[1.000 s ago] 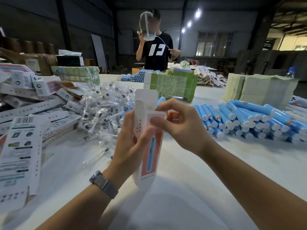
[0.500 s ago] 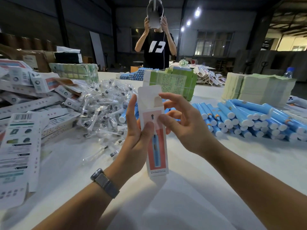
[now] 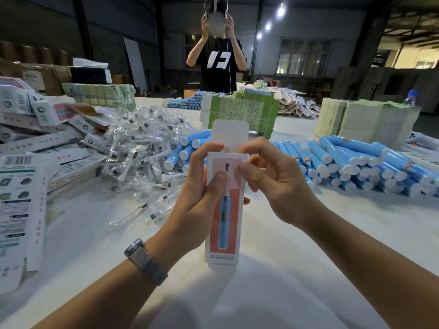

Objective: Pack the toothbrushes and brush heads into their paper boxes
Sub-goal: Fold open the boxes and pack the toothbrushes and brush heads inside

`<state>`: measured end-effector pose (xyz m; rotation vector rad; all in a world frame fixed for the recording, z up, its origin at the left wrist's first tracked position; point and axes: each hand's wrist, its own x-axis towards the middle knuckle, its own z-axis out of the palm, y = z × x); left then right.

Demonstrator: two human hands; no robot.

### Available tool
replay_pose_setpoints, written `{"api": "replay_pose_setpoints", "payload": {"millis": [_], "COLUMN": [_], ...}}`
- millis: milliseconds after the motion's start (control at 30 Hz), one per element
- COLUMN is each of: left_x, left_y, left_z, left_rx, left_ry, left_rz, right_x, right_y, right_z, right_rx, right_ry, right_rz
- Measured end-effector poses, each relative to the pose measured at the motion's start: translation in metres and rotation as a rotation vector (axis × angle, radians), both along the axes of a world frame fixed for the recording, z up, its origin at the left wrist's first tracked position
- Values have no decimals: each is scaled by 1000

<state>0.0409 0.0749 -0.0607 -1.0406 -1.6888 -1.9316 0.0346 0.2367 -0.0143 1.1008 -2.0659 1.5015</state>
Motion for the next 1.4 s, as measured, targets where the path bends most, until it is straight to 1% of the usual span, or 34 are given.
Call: {"api": "replay_pose_setpoints", "payload": {"millis": [200, 300, 400, 467, 567, 767, 933, 1000, 1133, 1200, 1300, 1400], "left_x": [2, 1, 4, 5, 5, 12, 16, 14, 9, 6, 2, -3], "left_y": [-1, -2, 1, 3, 6, 13, 22, 25, 32, 37, 41, 42], "left_z": [-1, -1, -1, -1, -1, 1, 3, 4, 10, 12, 14, 14], "left_rx": [-31, -25, -31, 0, 31, 23, 70, 72, 85, 107, 115, 127], "left_ry": [-8, -23, -29, -16, -14, -43, -40, -54, -49, -46, -48, -63], "left_rz": [43, 31, 11, -18, -45, 9, 17, 38, 105, 139, 217, 218], "right_x": [-1, 0, -2, -2, -1, 2, 0, 0, 2, 2, 1, 0], "right_y": [0, 0, 2, 4, 5, 5, 16, 17, 15, 18, 23, 22], "right_z": [5, 8, 11, 14, 17, 21, 26, 27, 27, 27, 32, 34], "right_rx": [-53, -124, -172, -145, -63, -101, 98, 106, 57, 36, 54, 93], "right_ry": [55, 49, -10, -36, -4, 16, 44, 70, 160, 145, 43, 42], "right_rz": [-13, 40, 75, 77, 89, 97, 55, 18, -35, -31, -10, -83]}}
